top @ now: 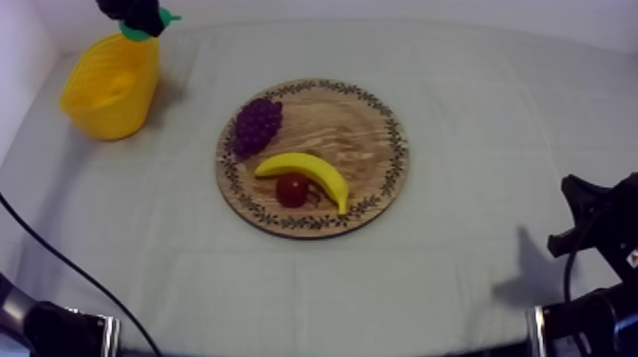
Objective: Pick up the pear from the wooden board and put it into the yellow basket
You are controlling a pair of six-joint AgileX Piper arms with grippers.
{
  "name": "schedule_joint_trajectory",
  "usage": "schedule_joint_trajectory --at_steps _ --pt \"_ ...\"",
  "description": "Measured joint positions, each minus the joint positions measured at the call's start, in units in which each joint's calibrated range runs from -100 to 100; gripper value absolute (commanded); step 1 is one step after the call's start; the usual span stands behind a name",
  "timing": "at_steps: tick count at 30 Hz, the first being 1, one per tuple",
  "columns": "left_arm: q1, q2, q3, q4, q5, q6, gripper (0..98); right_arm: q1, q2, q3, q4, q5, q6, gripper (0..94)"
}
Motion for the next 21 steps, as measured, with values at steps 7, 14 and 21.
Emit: schedule_joint_trajectory --at_steps 7,14,21 --pt "-5.9 -0.7 -0.3 -1.02 0.8 -0.3 56.9 0.0 0.0 0.0 0.0 0.0 0.0 0.4" --pt "-9.5 0.2 -0.6 -1.02 1.0 -0.2 57.6 0.0 0.0 0.0 0.0 0.0 -0.1 0.4" --pt "-10.2 5.1 -0.3 -0.72 -1.7 0.4 57.3 0.0 -0.1 0.0 0.0 0.0 -0.1 0.4"
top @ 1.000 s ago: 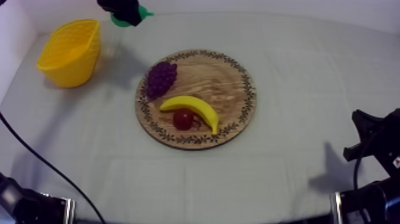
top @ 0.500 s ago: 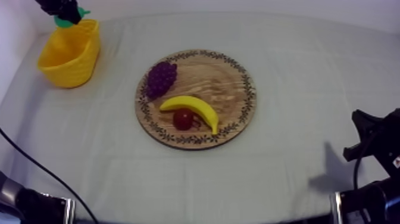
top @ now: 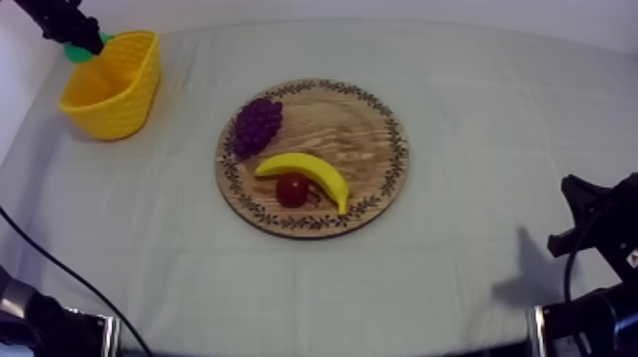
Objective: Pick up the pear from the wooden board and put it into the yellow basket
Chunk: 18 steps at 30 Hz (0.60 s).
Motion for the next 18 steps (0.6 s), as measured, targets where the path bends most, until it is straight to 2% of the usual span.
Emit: schedule_joint_trajectory --at_steps 8,18 --pt "-0.5 7.3 -1.6 1.08 -3.6 1.0 60.7 -0.1 0.0 0.0 0.0 0.0 0.0 0.4" --pt "-1.6 16.7 -6.3 4.51 -5.0 1.7 78.3 -0.1 0.0 0.0 0.0 0.0 0.0 0.4"
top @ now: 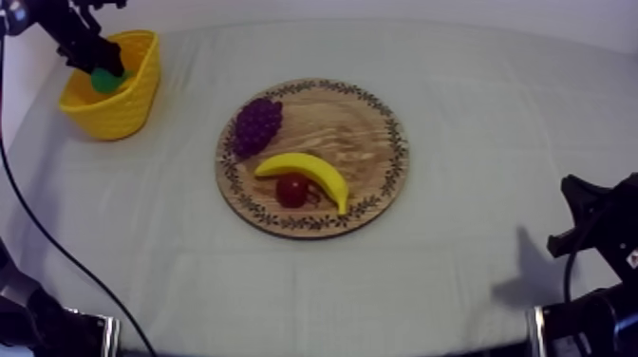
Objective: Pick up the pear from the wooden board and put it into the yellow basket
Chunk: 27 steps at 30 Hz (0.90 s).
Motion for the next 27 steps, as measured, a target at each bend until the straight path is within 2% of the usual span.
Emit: schedule_joint_trajectory --at_steps 6,9,19,27 --pt "-0.1 3.1 -0.6 0.88 0.1 0.7 88.3 0.0 0.0 0.0 0.0 0.0 0.0 0.4" --pt "-0.1 2.8 0.3 0.92 0.1 1.1 88.8 0.0 0.0 0.0 0.0 0.0 -0.1 0.4" --pt "-0.3 -3.9 5.6 2.09 -3.9 0.6 66.0 -0.1 0.0 0.0 0.0 0.0 0.0 0.4" --pt "0.0 -13.3 12.9 3.90 -8.1 -0.5 46.8 -0.1 0.0 0.0 0.0 0.0 0.0 0.4"
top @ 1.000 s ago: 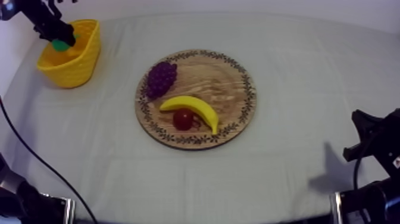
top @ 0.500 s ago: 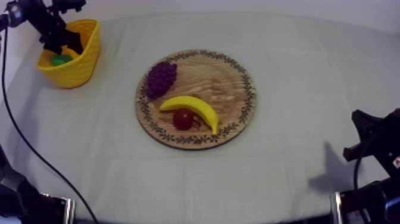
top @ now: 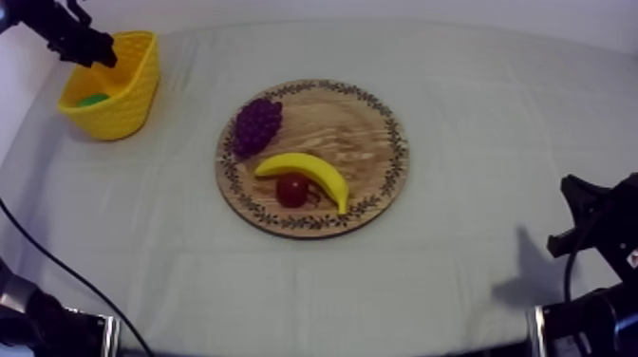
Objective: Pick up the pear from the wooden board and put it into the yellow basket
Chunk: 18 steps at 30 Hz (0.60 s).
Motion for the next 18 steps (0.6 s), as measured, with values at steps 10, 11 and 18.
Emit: schedule_joint_trajectory --at_steps 10,11,18 --pt "1.1 -13.6 11.5 1.75 -7.8 1.6 21.1 0.0 0.0 0.0 0.0 0.0 0.0 0.4" --pt "1.3 -15.1 12.9 1.93 -8.9 1.6 19.8 0.0 0.0 0.0 0.0 0.0 0.0 0.4" --pt "3.1 -25.1 22.6 2.83 -15.4 1.8 11.8 0.0 0.0 0.0 0.0 0.0 -0.1 0.4"
